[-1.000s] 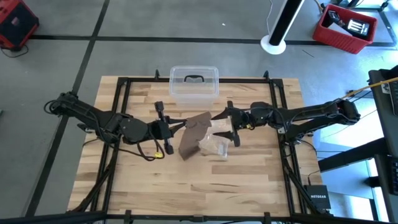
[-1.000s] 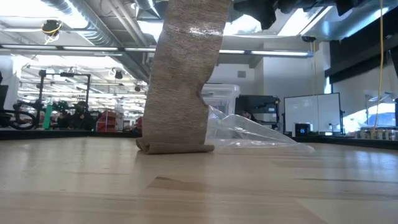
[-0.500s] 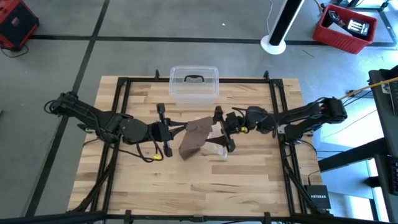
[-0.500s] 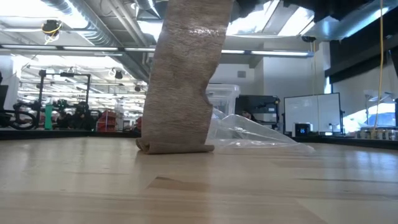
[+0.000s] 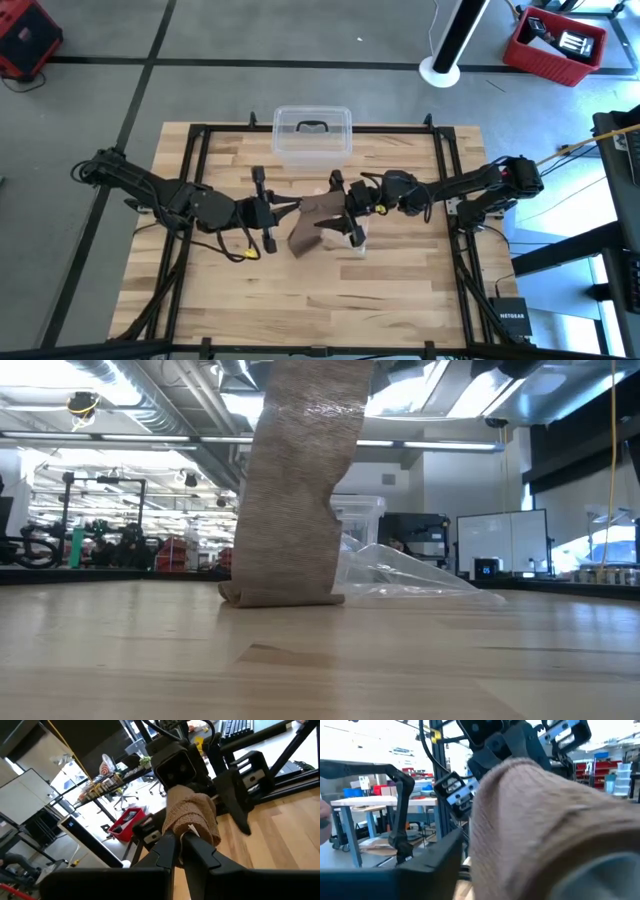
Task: Roll bandage
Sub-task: Roll the brown bandage
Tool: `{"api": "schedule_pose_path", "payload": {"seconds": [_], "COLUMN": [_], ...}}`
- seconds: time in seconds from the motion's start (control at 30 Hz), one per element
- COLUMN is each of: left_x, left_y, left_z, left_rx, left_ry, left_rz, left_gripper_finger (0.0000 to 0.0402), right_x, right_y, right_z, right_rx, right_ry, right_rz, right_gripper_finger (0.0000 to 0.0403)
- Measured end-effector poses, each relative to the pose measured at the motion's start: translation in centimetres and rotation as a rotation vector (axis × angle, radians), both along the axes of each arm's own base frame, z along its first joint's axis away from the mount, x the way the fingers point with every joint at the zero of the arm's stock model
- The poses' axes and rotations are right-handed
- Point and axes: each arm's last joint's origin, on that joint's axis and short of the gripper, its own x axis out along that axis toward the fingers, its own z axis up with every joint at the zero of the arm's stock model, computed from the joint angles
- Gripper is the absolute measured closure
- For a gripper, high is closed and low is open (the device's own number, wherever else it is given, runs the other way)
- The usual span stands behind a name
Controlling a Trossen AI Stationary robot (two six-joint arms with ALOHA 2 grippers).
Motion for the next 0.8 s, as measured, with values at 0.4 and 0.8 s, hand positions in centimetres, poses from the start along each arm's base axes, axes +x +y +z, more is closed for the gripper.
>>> {"api": "schedule_pose_path", "payload": {"seconds": [0.4,0.8], "left_x": [-0.1,0.8], "left_y": [0.5,1.5], "left_z": [0.9,0.4], "left_rx": [0.165,0.262], "left_ry": [-0.019,0.047], "left_rz": [0.156,0.330], "left_gripper_finger": [0.0386,0.0386], "right_x": [-0.1,-0.4], "right_y": [1.3,2.0], "right_z": [-0.1,0.5], "right_rx": [0.045,0.055], "right_ry": [0.022,-0.032], "right_rz": [0.032,0.075], "right_gripper_finger": [0.0378,0.0398]}}
